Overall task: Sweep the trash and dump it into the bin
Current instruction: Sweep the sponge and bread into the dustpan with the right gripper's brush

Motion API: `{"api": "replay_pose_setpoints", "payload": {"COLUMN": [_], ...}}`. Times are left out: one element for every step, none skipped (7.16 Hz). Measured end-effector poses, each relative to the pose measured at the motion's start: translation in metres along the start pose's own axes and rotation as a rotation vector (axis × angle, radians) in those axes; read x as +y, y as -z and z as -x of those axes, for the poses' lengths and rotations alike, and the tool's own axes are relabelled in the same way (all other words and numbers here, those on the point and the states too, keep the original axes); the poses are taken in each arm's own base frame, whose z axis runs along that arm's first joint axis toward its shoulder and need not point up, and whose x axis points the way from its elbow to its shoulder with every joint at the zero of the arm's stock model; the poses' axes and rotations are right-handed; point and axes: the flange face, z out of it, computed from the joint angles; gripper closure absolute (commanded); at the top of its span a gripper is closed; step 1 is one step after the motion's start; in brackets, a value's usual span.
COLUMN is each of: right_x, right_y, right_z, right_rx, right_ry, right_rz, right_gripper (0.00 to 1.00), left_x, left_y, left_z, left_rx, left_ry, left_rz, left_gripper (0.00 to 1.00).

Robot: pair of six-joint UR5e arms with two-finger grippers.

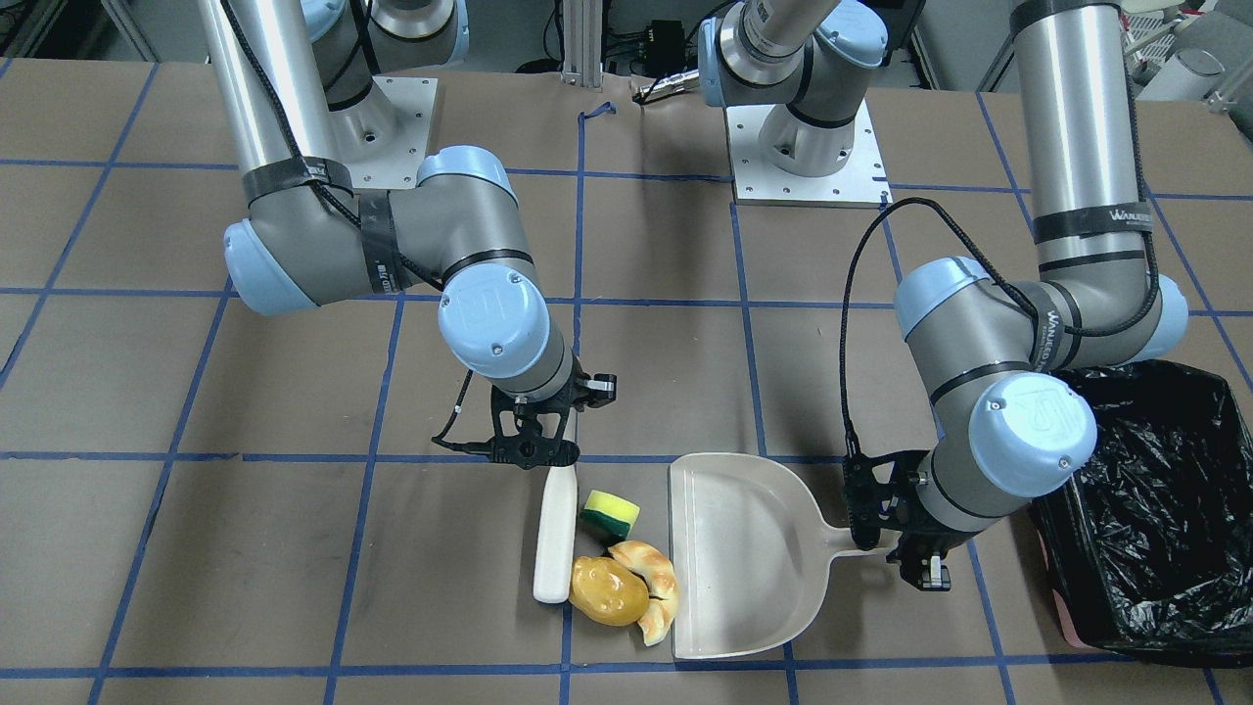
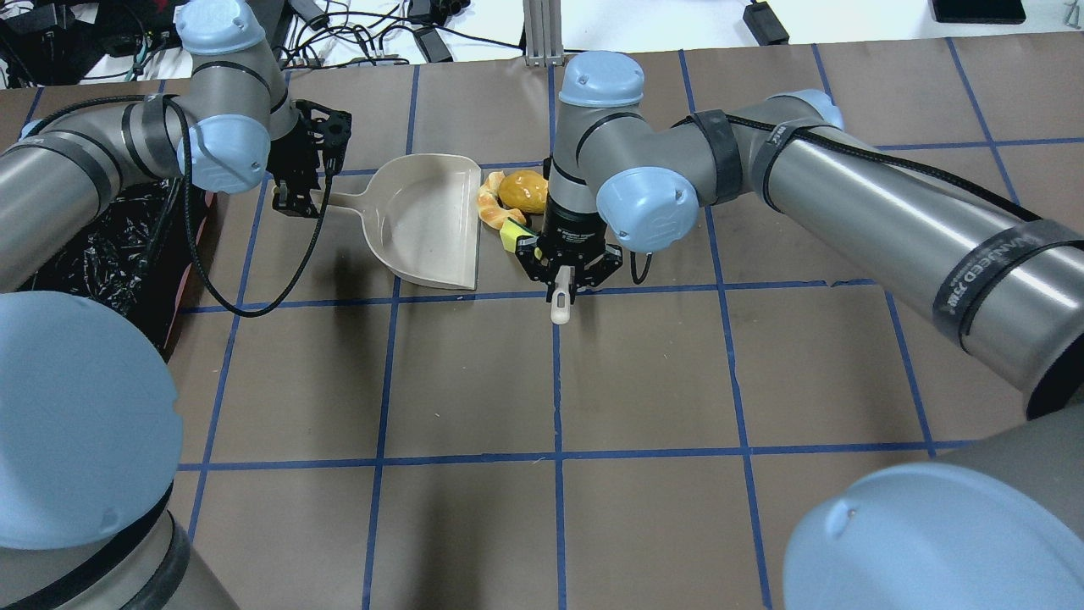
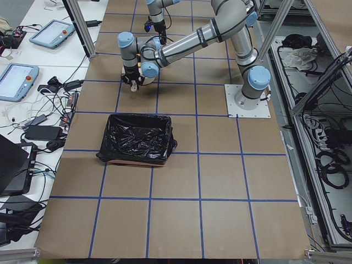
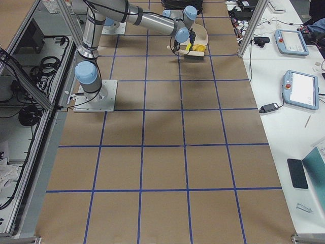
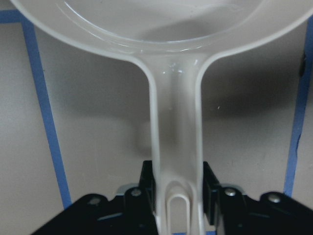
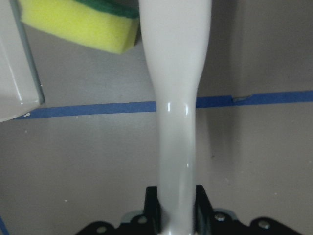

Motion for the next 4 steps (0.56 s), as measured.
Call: {"api": "replay_pose_setpoints", "payload": {"right_x": [0.001, 0.004, 0.007, 0.012], "right_y": [0.001, -0.003, -0.007, -0.007], "right_z": [0.022, 0.045, 0.066, 0.082], "right_rx": [-0.019, -0.033, -0.042, -0.061], "right_ry": [-0.013, -0.023, -0.03, -0.036], "right_rz": [-0.003, -0.002, 0.0, 0.005], "right_gripper": [1.0, 1.0, 1.0, 1.0], "left_x": [0.0, 0.0, 0.0, 0.0], "left_y": [0.0, 0.0, 0.0, 0.0], "left_z": [0.0, 0.0, 0.0, 0.0], "left_rx": [0.0, 0.0, 0.0, 0.0], "left_ry": [0.0, 0.0, 0.0, -0.001], "left_rz": [0.0, 0.0, 0.0, -0.001], "left_gripper": [1.0, 1.0, 1.0, 1.0]}}
